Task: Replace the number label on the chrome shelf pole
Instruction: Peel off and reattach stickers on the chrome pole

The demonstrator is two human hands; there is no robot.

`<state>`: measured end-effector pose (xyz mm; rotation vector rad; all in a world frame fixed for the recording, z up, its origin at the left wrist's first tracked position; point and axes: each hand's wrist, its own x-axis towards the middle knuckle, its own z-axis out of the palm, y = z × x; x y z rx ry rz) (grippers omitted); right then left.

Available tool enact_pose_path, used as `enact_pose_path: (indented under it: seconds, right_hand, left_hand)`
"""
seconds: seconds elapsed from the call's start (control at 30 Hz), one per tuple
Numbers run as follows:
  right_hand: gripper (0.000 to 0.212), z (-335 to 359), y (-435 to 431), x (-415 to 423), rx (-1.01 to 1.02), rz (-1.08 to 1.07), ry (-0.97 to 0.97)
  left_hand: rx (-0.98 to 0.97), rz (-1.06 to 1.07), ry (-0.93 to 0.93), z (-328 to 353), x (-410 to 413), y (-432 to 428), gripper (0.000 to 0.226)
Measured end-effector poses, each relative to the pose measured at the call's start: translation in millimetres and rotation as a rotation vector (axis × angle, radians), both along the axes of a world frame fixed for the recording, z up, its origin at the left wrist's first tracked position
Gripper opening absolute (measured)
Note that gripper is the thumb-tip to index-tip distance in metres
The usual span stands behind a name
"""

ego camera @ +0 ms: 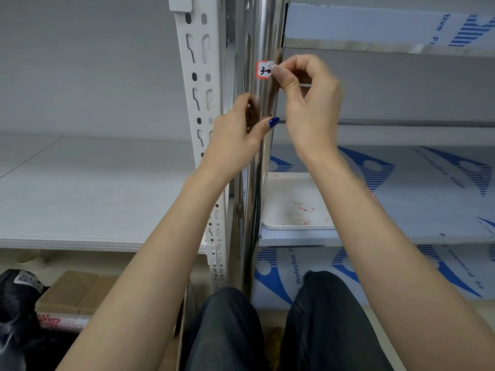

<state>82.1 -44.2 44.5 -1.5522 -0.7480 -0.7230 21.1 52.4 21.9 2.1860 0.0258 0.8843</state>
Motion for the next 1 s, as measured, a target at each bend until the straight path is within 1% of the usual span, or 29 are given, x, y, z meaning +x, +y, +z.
enact_pose_path:
  seconds: [0.17, 0.33, 0.5, 0.57, 0.63, 0.8, 0.87, 0.93, 1.0]
  right_hand:
    - [0.005, 0, 3, -5, 0.064, 0.047, 0.108]
    - [0.007, 1, 4, -7, 0.066, 0.014, 0.118]
    - [0.007, 2, 6, -11, 0.065, -0.012, 0.122]
    - [0.008, 5, 5, -11, 0.105, -0.014, 0.152]
    - [0.012, 9, 2, -8, 0.182, 0.027, 0.198]
    - [0.012, 7, -8, -14, 0.143, 0.121, 0.247]
    - [0.01, 6, -12, -16, 0.185, 0.173, 0.313]
    - [0.006, 5, -16, -19, 0.243, 0.243, 0.431]
    - [0.006, 1, -20, -23, 0.28, 0.308, 0.563]
  left_hand:
    - [-0.008, -0.002, 0.005, 0, 0, -1, 0.021]
    - [-0.006, -0.008, 0.009, 1, -2, -1, 0.025]
    - [-0.006, 0.0, 0.018, 1, -2, -3, 0.022]
    - [-0.006, 0.002, 0.03, 1, -3, -3, 0.022]
    - [-0.011, 0.002, 0.035, 1, -3, -3, 0.019]
    - [-0.022, 0.01, 0.041, 1, -3, -4, 0.024]
    - [-0.037, 0.011, 0.031, 0, -3, -7, 0.023]
    - [-0.046, 0.025, 0.023, -2, -3, -7, 0.024]
    - [-0.065, 0.032, 0.025, -1, -4, -7, 0.025]
